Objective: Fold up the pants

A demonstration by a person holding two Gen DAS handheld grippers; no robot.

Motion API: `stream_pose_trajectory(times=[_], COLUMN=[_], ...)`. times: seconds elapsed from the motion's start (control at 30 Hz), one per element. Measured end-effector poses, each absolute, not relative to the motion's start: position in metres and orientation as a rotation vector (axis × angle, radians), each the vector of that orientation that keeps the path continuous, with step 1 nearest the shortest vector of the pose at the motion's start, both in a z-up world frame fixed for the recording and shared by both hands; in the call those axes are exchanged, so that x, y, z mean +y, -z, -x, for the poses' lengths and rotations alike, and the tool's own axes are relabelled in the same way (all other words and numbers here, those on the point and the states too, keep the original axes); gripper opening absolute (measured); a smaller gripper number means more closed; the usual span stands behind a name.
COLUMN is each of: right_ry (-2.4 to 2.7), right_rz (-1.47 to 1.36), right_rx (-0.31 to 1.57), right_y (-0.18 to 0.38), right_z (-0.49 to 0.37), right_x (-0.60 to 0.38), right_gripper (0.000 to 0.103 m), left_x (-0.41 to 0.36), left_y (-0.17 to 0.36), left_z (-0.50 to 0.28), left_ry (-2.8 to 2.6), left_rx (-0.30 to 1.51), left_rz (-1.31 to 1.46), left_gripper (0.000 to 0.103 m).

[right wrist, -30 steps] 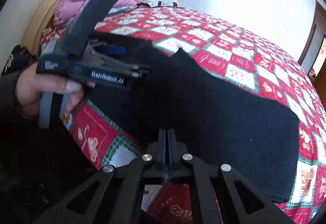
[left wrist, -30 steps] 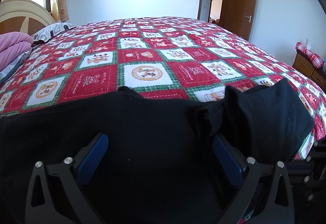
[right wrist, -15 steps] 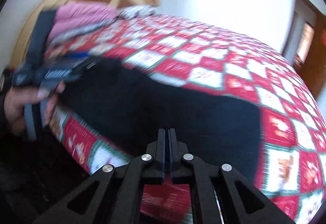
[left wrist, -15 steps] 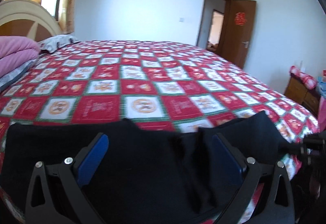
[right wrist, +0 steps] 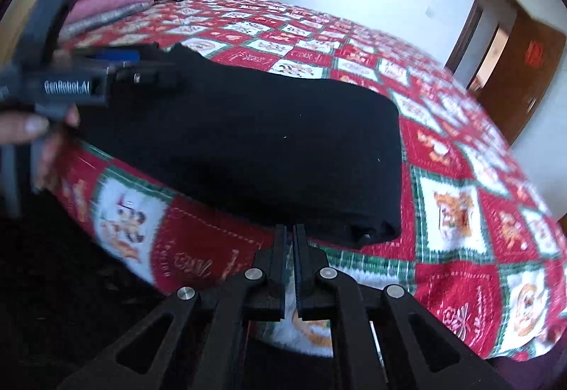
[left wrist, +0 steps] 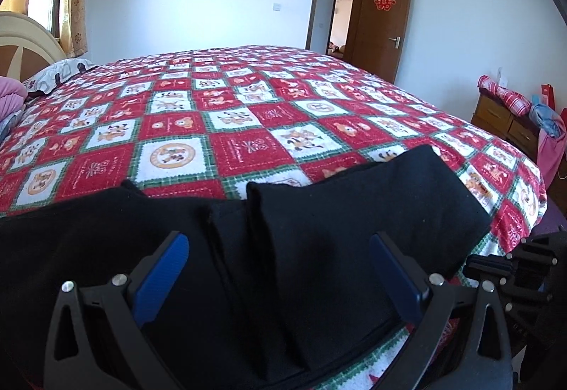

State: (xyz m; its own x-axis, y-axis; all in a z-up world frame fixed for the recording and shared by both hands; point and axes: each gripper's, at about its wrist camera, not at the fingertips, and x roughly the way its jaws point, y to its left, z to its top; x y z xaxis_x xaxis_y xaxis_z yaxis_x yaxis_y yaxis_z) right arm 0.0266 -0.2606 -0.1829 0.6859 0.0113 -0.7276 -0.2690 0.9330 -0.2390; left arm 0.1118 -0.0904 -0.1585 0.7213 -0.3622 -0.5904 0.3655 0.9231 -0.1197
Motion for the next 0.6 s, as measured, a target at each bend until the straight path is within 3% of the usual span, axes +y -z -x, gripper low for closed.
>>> stream_pose_trajectory(times=[0.03, 0.07, 0.13, 0.27, 0.6], right_ry=[-0.149, -0.128, -0.112, -0.106, 0.088], right_rz=[0.361, 0.385, 0.406, 0.431, 0.058], right_rx=[0.786, 0.776, 0.751, 0.713, 0.815], right_y=[0.184, 0.186, 0.187, 0.185, 0.173], right_z=[-0.026, -0.027, -0.025, -0.025, -0.051], right_x=[-0.257, -0.254, -0.249, -0.249, -0.339], right_gripper=[0.011, 0.031, 0.057, 0.058, 0.056], left_x=[-0.09, -0.088, -0.087, -0.091, -0.101], left_y=[0.16, 0.161, 0.164, 0.173, 0.182], left_z=[-0.113, -0.113, -0.114, -0.118, -0.118], left_ry=[0.399, 0.4, 0.404, 0.4, 0.392], left_rx=[0.656, 0.66, 0.669, 0.701, 0.721], left_rz=[0.0, 0.007, 0.013, -0.01, -0.112], left_gripper=[0.103, 0.103, 0.103, 0.103, 0.103])
